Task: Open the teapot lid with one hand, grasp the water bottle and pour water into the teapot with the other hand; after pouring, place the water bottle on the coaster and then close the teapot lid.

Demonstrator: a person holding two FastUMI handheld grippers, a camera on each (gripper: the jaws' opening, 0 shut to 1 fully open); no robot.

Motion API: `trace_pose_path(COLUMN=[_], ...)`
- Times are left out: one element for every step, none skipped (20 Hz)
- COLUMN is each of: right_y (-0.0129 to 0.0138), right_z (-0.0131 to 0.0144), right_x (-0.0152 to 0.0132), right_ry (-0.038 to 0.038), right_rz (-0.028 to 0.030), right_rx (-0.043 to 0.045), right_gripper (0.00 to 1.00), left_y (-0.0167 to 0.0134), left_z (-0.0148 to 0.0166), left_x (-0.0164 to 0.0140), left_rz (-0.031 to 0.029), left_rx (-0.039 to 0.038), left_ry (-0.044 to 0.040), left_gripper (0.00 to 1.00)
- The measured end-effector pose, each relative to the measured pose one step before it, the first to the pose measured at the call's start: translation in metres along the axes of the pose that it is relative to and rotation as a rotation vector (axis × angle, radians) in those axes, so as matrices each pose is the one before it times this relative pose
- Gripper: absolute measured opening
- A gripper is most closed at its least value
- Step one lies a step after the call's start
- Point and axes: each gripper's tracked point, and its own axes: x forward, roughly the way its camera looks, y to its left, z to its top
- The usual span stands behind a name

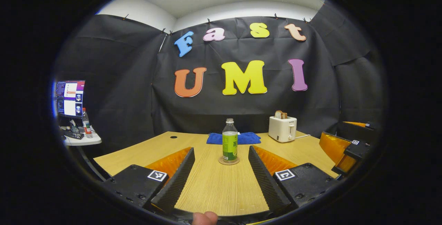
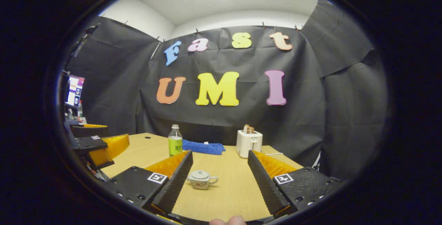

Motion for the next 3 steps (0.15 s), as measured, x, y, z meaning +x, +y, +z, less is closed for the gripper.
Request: trace_pose_path(right_y=[0.00315,0.00245,0.00184], right_z=[-0.0007,-0.00049,0.00047], right_x=[0.00098,-0.00039,0.00095], right_ry=[0.00032,0.00223,0.00065], right_rz=[0.00232,-0.00085,-0.0065], right_rx=[0.00004,-0.00146,-0.00366], right_gripper=[0.96,0.96,0.96], left_y=[-0.00027,-0.0011,0.00077], left_z=[0.00033,0.00144,0.00117], left_x=[-0.0009,-0.00057,-0.00028], left_rz=[-0.00426,-0.00306,-0.00127], left_rx=[-0.00238,-0.00457,-0.00553], left_ry=[0.00326,-0.00197,-0.00166], left_gripper=[0.98,0.98,0.98])
